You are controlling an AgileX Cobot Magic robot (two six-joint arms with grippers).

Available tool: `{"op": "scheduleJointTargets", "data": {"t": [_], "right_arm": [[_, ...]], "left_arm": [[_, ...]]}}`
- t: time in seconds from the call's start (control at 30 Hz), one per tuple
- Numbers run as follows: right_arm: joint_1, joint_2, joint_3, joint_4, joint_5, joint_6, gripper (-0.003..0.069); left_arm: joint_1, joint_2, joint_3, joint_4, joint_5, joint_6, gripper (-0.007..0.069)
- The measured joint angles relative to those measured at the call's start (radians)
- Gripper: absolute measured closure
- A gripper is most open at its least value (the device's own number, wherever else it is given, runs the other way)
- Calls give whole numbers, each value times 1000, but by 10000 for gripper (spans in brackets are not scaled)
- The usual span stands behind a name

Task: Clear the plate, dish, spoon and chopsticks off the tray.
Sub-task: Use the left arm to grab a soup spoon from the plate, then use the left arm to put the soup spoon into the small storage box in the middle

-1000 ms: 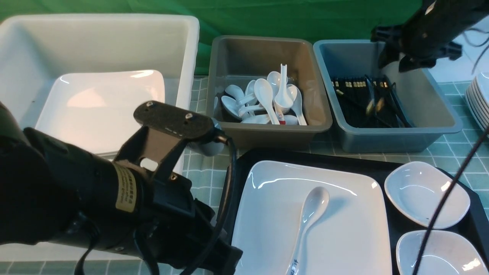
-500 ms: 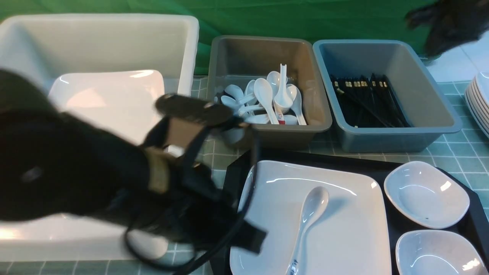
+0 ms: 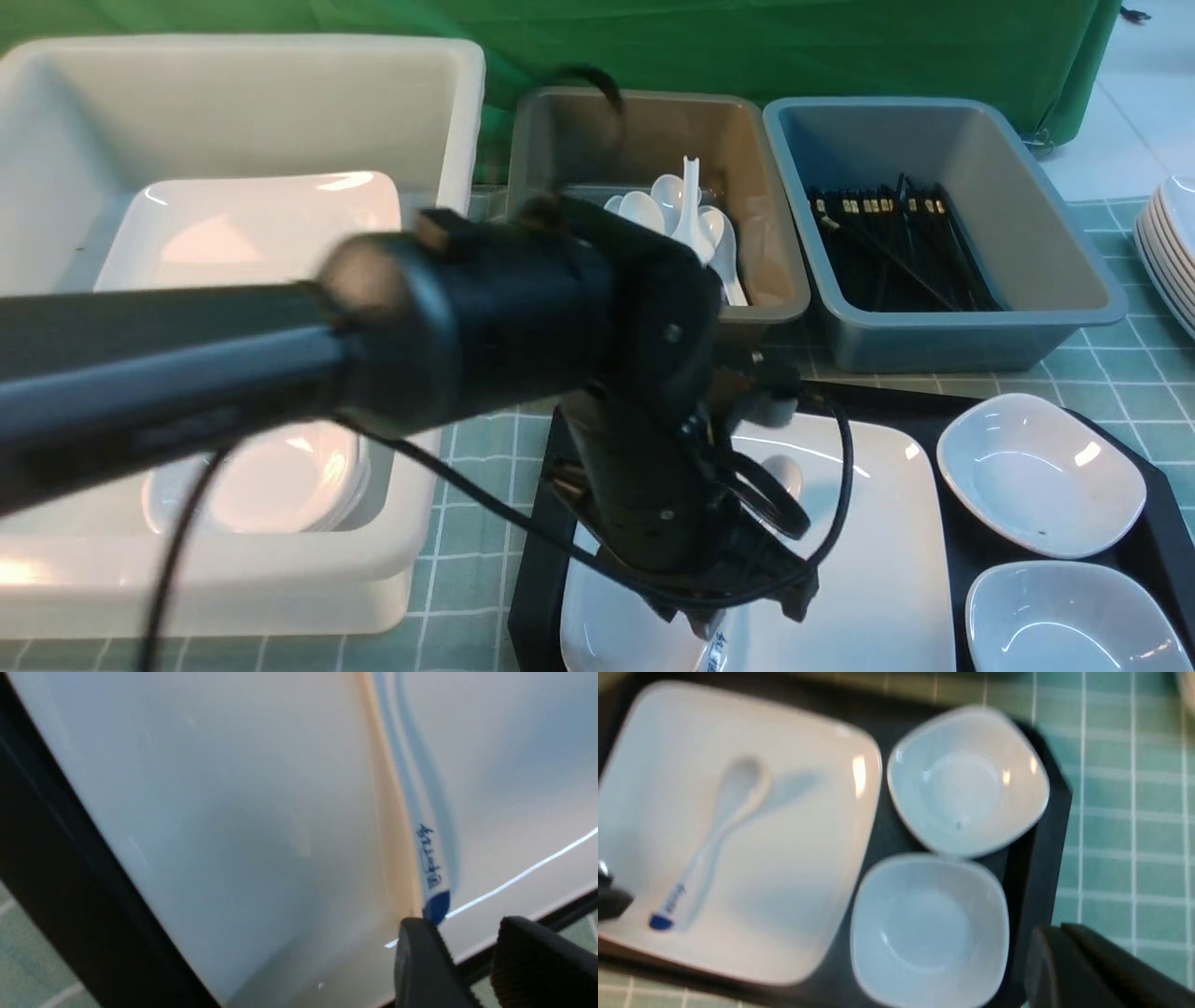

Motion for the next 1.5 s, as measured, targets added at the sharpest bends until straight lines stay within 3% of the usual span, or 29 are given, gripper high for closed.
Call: {"op": "scheduleJointTargets", "data": {"t": [0.2, 0.33, 0.47, 0.6, 0.7, 0.77, 0.97, 1.1, 1.3, 1.5], "right_arm": [[0, -44, 81, 0, -41, 6, 637], [0, -45, 82, 0, -72, 10, 631], [0, -45, 82, 0, -90, 22, 625], [0, -45, 82, 0, -109, 30, 624], [0, -45, 82, 1, -110, 29, 619], [0, -45, 82, 1, -110, 29, 615], [0, -45, 82, 1, -110, 30, 606], [0, -45, 82, 11, -110, 30, 603], [0, -45, 82, 11, -110, 36, 603], [0, -45, 82, 11, -113, 37, 594]], "left_arm": [[-6, 81, -6, 5, -18, 46, 189], [-24, 113, -6, 25, -55, 50, 155], [-51, 131, -10, 35, -69, 51, 191], [-87, 138, -16, 73, -69, 46, 363], [-89, 138, -23, 103, -55, 29, 533], [-89, 131, -43, 123, -24, 24, 585], [-84, 50, -233, 254, 88, 20, 601], [-35, 39, -410, 261, 99, 24, 601], [164, 171, -746, 265, 63, 38, 601], [294, 330, -894, 259, 42, 43, 554]]}}
